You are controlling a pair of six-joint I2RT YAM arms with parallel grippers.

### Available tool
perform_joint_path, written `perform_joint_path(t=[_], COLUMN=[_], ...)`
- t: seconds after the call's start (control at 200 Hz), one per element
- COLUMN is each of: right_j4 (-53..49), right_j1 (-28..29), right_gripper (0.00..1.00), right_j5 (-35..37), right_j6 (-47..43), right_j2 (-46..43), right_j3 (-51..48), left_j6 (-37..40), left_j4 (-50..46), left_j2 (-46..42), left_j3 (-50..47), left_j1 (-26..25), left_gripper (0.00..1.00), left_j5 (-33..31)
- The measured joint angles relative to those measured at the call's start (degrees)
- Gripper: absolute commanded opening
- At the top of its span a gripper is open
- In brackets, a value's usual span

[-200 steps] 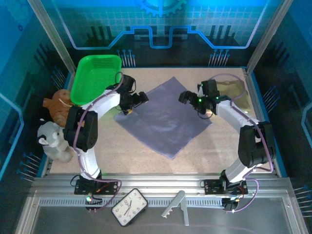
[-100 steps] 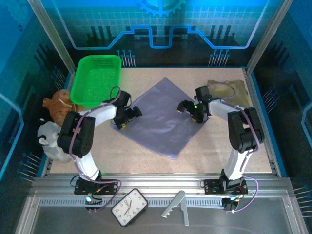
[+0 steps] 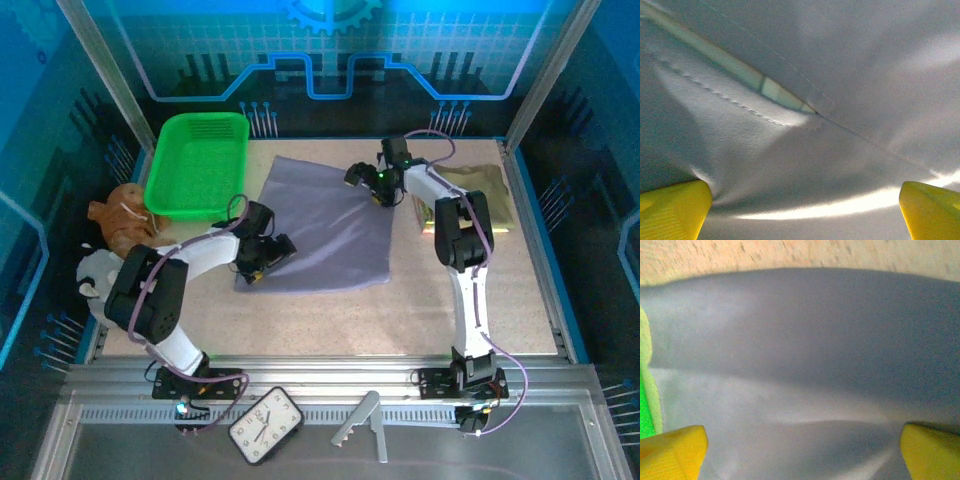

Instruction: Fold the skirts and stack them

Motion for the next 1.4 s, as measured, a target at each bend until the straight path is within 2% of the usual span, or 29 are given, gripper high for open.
perform_joint_path(t=[0.12, 0.235, 0.35, 0.635, 0.795, 0.96, 1.11, 1.26, 1.4], right_j4=[-3.08, -3.87, -2.45, 4.72, 5.9, 4.85, 3.23, 3.02, 2.99], right_j1=[-0.52, -0.59, -0.13, 1.86, -0.09, -3.39, -5.29, -5.44, -5.44], right_gripper=[1.0, 1.0, 1.0, 1.0, 1.0, 1.0, 1.0, 1.0, 1.0], right_j5=[0.13, 1.9, 5.99, 14.71, 14.82, 13.9, 12.96, 11.54, 11.15], right_j6=[-0.96, -2.36, -4.07, -4.22, -3.23, -2.1, -2.23, -2.78, -2.73], right_j2=[3.58, 1.31, -9.25, -46.4, -57.75, -64.06, -66.07, -64.52, -62.14], right_j3=[7.63, 6.25, -5.55, -38.4, -51.1, -58.75, -59.93, -59.93, -59.74], left_j6=[-2.14, -3.78, -4.48, -5.01, -5.97, -5.73, -4.35, -4.35, -4.35], left_j4=[-0.15, -1.25, -3.69, -4.61, -7.13, -12.04, -15.08, -14.78, -13.92], left_j2=[0.74, -0.02, -3.32, -15.39, -20.11, -24.44, -28.61, -28.48, -25.92], left_j3=[1.16, 1.16, 1.16, -3.67, -8.61, -12.9, -15.8, -18.64, -20.04], left_j1=[-3.17, -3.89, -3.63, -0.81, 0.85, 3.37, 3.5, 3.48, 3.5], left_gripper=[0.99, 0.99, 0.99, 0.99, 0.99, 0.99, 0.83, 0.65, 0.64], left_j5=[0.02, -0.61, -3.04, -7.91, -9.44, -10.32, -9.44, -5.95, -4.0])
